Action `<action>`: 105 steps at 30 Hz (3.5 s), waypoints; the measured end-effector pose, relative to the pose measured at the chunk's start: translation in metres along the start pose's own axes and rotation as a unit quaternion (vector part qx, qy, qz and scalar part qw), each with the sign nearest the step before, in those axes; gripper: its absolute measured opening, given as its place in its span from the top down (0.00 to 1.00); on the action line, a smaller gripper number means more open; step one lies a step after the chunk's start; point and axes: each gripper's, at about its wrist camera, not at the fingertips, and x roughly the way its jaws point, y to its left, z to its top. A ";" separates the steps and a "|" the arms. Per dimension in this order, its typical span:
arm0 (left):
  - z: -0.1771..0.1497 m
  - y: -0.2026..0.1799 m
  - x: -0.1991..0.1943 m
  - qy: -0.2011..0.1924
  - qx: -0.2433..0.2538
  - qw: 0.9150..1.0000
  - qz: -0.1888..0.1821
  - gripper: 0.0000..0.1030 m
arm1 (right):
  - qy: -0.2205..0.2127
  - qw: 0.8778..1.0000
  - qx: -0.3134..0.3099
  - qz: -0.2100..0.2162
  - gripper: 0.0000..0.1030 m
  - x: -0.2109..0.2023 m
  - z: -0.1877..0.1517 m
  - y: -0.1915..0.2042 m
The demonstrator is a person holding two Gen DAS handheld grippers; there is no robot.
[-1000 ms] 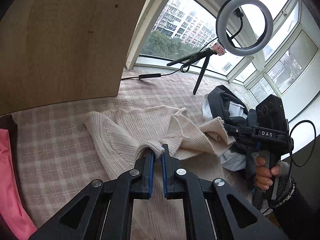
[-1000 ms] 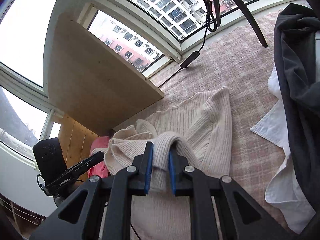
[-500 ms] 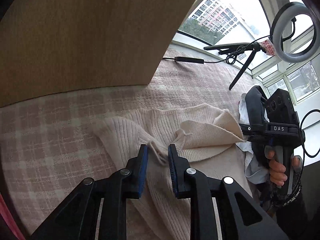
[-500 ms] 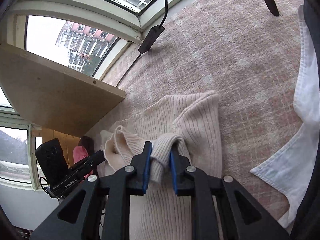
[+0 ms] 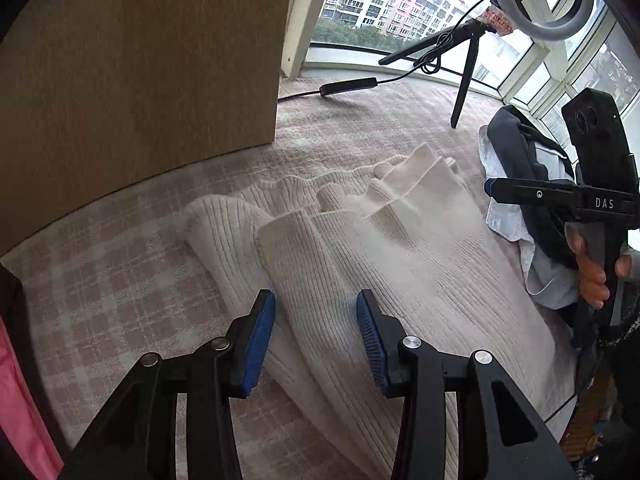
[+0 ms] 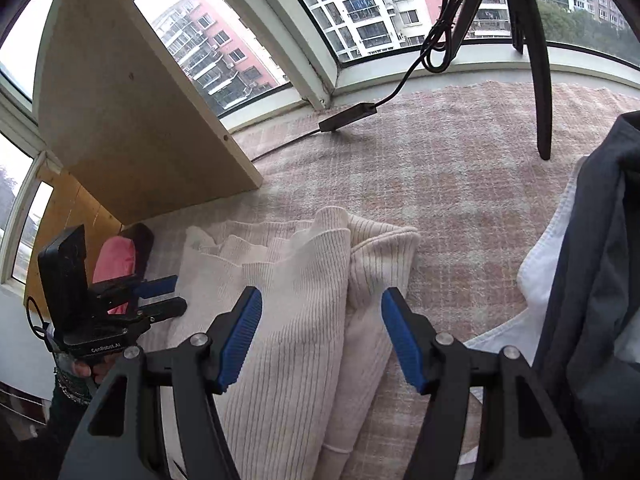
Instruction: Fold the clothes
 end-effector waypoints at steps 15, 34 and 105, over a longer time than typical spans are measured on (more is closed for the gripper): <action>-0.002 0.026 -0.012 -0.062 -0.055 0.996 -0.037 0.93 | -0.036 0.999 -0.016 0.014 0.85 -0.005 -0.008 0.006; 0.025 0.012 -0.003 -0.033 -0.057 0.993 0.097 0.36 | 0.009 0.987 -0.050 -0.150 0.36 0.017 0.004 0.021; -0.186 -0.114 -0.078 -0.049 0.228 0.970 0.073 0.61 | 0.112 0.968 -0.221 -0.025 0.59 0.003 -0.187 0.140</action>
